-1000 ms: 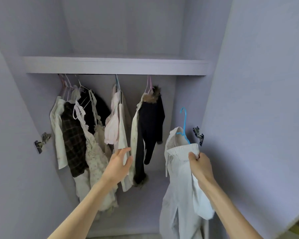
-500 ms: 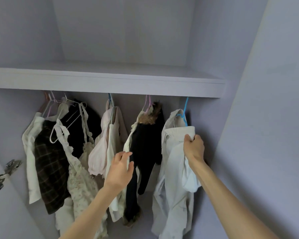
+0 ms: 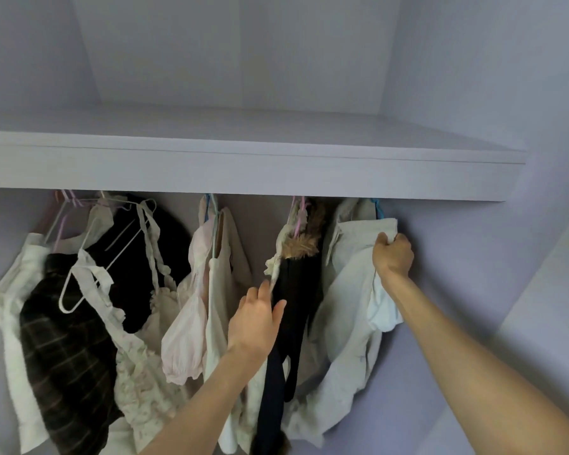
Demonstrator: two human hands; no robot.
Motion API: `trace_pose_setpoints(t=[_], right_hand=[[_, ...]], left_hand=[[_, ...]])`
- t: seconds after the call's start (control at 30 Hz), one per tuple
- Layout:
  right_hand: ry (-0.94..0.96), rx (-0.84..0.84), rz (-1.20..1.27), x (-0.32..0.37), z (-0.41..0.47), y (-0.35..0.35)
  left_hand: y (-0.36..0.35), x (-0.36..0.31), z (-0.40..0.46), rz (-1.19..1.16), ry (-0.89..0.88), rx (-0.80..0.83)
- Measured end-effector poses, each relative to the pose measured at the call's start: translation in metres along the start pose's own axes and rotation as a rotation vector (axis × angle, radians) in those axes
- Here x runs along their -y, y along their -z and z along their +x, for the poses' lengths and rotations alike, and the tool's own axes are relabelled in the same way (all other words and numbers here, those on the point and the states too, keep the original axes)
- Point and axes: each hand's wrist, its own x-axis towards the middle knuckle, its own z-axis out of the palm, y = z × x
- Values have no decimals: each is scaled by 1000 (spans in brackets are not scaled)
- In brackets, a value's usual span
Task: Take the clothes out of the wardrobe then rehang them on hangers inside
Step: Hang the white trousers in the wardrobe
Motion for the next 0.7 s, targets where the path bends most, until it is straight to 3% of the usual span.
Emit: trace_pose_setpoints(t=[0.43,0.63,0.7], right_hand=[[-75,-91,-171,-28,26,-3],[-85,-42,-170,-28,27,2],[-7,-51,-243,-32,21,3]], left_hand=[[-10,-4,10,-201,205,-79],[-5,-21,7,-148,213,-60],[-5,-27,4,-128,190,-56]])
